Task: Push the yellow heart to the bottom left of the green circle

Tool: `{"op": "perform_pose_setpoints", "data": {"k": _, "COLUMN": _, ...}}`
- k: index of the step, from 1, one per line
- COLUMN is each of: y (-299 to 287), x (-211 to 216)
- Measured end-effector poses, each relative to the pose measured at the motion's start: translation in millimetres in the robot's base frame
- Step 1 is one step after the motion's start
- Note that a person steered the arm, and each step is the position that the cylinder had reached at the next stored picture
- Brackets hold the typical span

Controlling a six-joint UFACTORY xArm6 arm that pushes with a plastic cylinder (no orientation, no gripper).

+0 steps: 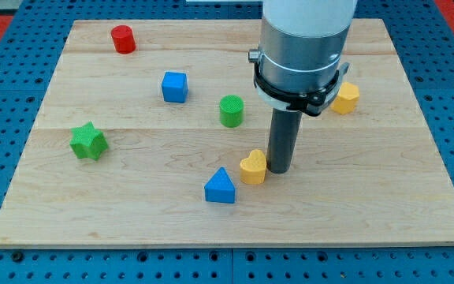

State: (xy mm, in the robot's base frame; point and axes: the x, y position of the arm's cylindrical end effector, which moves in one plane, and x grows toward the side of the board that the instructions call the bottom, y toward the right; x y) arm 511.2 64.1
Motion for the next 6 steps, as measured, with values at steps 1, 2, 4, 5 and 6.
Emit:
{"op": "perform_pose_setpoints", "data": {"k": 1, "y": 3, "x": 20}}
{"op": "perform_pose_setpoints", "data": {"k": 2, "y": -8, "x": 31}}
{"op": "perform_pose_setpoints", "data": {"k": 4, "y": -41, "x": -15}}
{"op": "perform_pose_setpoints", "data": {"k": 5, "y": -72, "x": 7}}
{"op": "perform_pose_setpoints", "data": {"k": 6, "y": -128, "x": -14}}
